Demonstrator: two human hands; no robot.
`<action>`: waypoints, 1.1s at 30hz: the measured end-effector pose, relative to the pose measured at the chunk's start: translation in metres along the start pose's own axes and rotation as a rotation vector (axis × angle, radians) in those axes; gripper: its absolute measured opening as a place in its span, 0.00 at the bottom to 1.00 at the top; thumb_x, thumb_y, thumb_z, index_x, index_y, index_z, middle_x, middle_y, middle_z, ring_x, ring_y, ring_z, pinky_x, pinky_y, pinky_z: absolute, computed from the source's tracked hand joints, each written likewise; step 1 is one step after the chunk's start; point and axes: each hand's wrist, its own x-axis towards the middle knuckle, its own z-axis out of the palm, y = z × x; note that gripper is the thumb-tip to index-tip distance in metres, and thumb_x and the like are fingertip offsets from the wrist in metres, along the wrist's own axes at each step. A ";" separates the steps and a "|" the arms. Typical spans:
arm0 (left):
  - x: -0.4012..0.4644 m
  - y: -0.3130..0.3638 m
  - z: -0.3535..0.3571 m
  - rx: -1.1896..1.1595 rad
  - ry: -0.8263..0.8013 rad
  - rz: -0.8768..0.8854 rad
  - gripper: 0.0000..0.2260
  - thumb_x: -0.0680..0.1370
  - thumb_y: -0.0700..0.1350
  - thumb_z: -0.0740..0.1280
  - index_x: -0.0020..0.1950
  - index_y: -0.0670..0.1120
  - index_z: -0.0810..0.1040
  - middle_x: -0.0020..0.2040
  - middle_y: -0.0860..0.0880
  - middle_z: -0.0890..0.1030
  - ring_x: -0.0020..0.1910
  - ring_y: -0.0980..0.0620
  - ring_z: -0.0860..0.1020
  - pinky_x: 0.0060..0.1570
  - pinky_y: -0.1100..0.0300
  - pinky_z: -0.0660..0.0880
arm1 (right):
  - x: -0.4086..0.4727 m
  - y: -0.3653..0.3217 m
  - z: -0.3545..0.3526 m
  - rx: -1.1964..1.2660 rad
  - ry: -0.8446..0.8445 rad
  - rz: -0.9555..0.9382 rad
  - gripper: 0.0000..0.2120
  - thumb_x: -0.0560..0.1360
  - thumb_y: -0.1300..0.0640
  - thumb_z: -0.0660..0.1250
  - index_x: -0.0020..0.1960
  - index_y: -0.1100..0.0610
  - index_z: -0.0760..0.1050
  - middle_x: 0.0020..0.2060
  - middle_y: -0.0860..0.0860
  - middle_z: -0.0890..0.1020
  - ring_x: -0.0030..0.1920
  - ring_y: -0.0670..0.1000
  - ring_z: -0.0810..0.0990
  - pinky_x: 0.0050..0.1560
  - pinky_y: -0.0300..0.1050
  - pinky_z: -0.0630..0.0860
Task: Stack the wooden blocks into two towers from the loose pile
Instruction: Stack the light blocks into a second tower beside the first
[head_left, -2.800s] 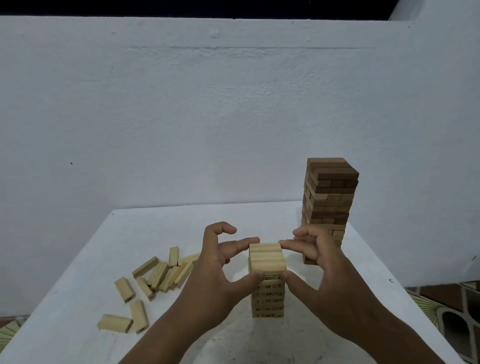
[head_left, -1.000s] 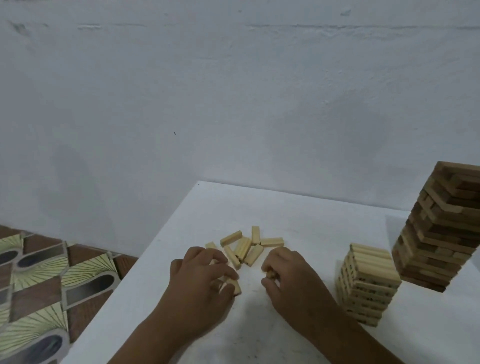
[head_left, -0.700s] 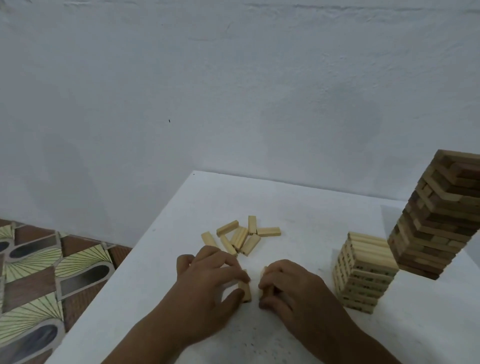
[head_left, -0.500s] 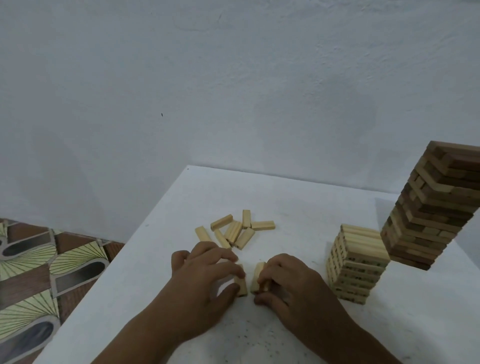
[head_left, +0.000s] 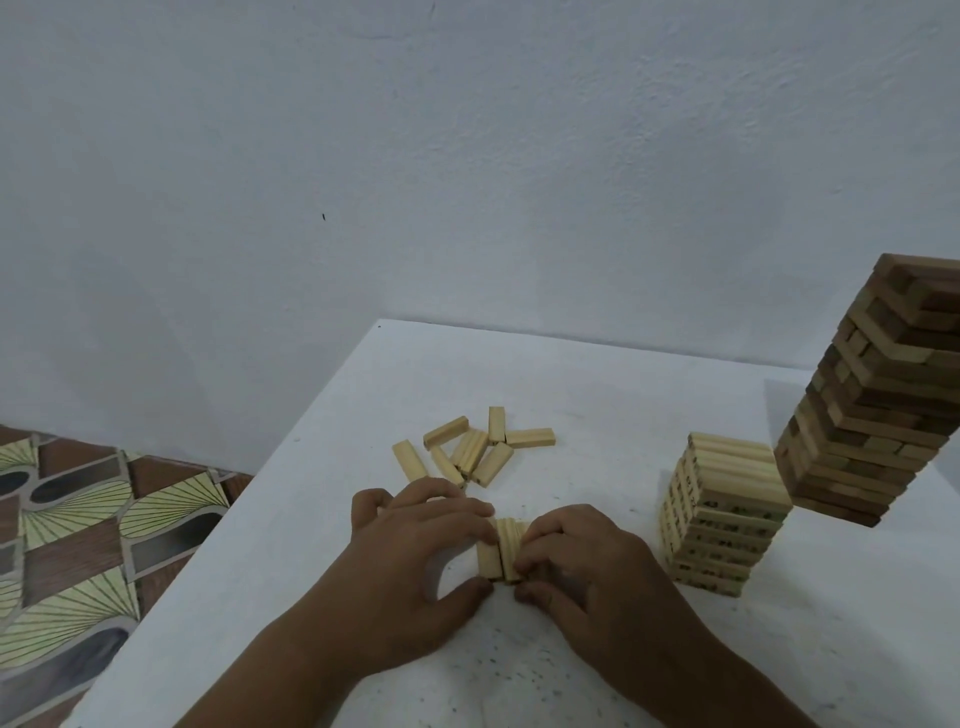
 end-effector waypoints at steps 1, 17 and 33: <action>0.000 0.000 0.001 0.002 0.000 0.005 0.14 0.72 0.62 0.66 0.57 0.62 0.77 0.62 0.71 0.74 0.67 0.68 0.65 0.57 0.50 0.63 | 0.000 0.000 0.000 0.010 -0.004 0.000 0.08 0.70 0.45 0.68 0.46 0.46 0.80 0.45 0.38 0.78 0.49 0.39 0.74 0.48 0.32 0.73; 0.006 0.000 0.001 -0.047 -0.011 0.017 0.12 0.71 0.59 0.69 0.53 0.61 0.76 0.58 0.71 0.74 0.59 0.62 0.69 0.53 0.57 0.68 | 0.010 0.002 0.003 0.029 -0.037 0.039 0.09 0.69 0.47 0.71 0.47 0.50 0.83 0.46 0.41 0.81 0.48 0.41 0.76 0.48 0.35 0.76; 0.006 0.013 -0.002 -0.069 0.058 -0.056 0.14 0.66 0.60 0.71 0.48 0.61 0.75 0.52 0.67 0.78 0.56 0.61 0.71 0.54 0.54 0.64 | 0.014 -0.008 -0.006 0.122 -0.191 0.133 0.16 0.75 0.51 0.67 0.56 0.36 0.64 0.51 0.41 0.71 0.48 0.41 0.74 0.47 0.40 0.75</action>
